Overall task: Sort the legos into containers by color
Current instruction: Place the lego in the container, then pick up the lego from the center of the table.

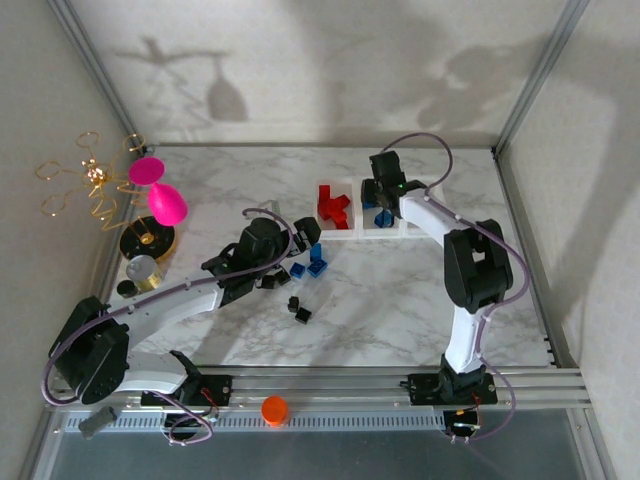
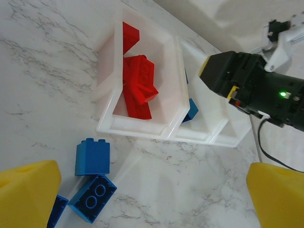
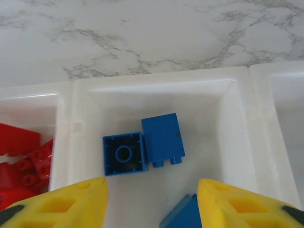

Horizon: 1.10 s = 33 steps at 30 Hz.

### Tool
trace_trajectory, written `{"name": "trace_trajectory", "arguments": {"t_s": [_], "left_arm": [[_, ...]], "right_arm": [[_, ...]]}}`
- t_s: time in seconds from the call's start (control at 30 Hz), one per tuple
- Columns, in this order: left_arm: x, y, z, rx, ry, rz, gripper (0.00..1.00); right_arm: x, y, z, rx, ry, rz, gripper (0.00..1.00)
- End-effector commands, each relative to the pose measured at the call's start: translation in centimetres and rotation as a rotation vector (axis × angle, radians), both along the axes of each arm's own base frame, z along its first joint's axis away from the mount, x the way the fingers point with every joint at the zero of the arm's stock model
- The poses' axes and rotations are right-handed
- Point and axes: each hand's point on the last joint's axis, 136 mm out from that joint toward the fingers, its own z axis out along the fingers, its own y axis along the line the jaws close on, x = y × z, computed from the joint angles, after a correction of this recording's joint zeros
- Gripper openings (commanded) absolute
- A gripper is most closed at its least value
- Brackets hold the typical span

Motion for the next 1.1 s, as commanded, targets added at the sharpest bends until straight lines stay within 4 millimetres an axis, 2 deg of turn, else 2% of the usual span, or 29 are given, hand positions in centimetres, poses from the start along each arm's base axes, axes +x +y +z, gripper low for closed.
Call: {"name": "trace_trajectory", "arguments": {"t_s": [0.0, 0.1, 0.27, 0.63, 0.73, 0.77, 0.9, 1.07], "left_arm": [[0.0, 0.1, 3.2, -0.040, -0.066, -0.014, 1.00], [-0.6, 0.7, 3.5, -0.038, -0.073, -0.009, 1.00], [-1.8, 2.3, 2.7, -0.016, -0.060, 0.014, 1.00], [-3.7, 5.5, 0.1, 0.009, -0.010, 0.104, 0.99], [-4.1, 6.2, -0.3, 0.016, -0.003, 0.124, 1.00], [-4.2, 6.4, -0.4, 0.017, -0.001, 0.129, 1.00], [-4.6, 7.0, -0.7, 0.022, 0.007, 0.150, 1.00], [-4.8, 7.5, -1.0, 0.023, 0.012, 0.163, 1.00]], "right_arm": [[-2.0, 0.9, 3.1, 0.048, -0.041, 0.049, 0.53], [-4.0, 1.3, 4.0, 0.071, -0.040, 0.072, 0.54], [-7.5, 2.8, 4.5, 0.096, -0.030, 0.133, 0.57], [-14.0, 8.0, 0.7, 0.142, 0.055, 0.265, 0.61], [-14.9, 9.3, -0.5, 0.159, 0.081, 0.280, 0.63], [-15.6, 10.4, -0.8, 0.167, 0.086, 0.308, 0.63], [-16.5, 12.8, -1.9, 0.187, 0.110, 0.346, 0.66], [-16.3, 14.9, -3.4, 0.184, 0.139, 0.324, 0.69]]}}
